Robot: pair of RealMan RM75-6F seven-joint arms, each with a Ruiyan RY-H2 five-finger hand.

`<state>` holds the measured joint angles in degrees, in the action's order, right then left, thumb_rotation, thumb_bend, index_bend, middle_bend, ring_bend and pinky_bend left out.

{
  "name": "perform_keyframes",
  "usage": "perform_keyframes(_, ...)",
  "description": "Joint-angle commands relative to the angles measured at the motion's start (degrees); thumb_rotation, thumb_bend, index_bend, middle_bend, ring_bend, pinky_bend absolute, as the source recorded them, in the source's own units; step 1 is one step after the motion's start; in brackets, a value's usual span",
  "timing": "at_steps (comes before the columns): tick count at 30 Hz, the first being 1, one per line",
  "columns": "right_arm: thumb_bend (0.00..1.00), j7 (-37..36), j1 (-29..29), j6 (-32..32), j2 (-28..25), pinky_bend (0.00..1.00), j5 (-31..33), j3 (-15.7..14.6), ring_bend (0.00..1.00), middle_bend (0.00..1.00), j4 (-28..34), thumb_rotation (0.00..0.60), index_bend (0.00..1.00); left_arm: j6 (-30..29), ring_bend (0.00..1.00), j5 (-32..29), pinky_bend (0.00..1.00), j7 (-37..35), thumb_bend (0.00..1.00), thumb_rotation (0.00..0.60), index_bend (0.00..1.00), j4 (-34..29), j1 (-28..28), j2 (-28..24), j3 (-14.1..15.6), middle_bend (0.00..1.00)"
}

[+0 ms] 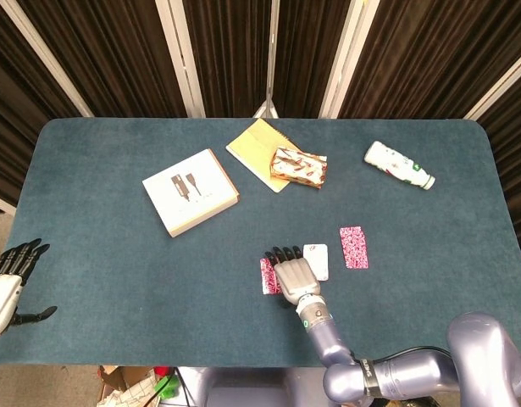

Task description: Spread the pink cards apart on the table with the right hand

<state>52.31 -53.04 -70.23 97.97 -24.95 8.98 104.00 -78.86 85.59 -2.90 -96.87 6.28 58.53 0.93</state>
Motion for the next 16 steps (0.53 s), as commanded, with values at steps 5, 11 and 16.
perform_keyframes(5, 0.24, -3.84, 4.36, -4.49, -9.01, 0.00, -10.04, -3.54, 0.00, 0.00, 4.85, 0.600, 0.00, -0.31, 0.00, 0.19, 0.00, 0.16, 0.00, 0.600, 0.00, 0.09, -0.13, 0.05, 0.03, 0.00)
perform_keyframes(11, 0.24, -11.79, 11.53, -7.63, -20.39, 0.00, -19.81, -9.26, 0.00, 0.00, 9.51, 0.600, 0.00, -0.92, 0.00, 1.09, 0.00, 1.71, 0.00, 0.600, 0.00, 0.32, -0.29, 0.41, 0.30, 0.00)
perform_keyframes(16, 0.24, -23.32, 19.88, -10.85, -29.20, 0.00, -32.79, -16.79, 0.00, 0.00, 10.81, 0.600, 0.00, -1.80, 0.00, 1.38, 0.00, 3.38, 0.00, 0.600, 0.00, 0.51, -0.81, 0.92, 0.53, 0.00)
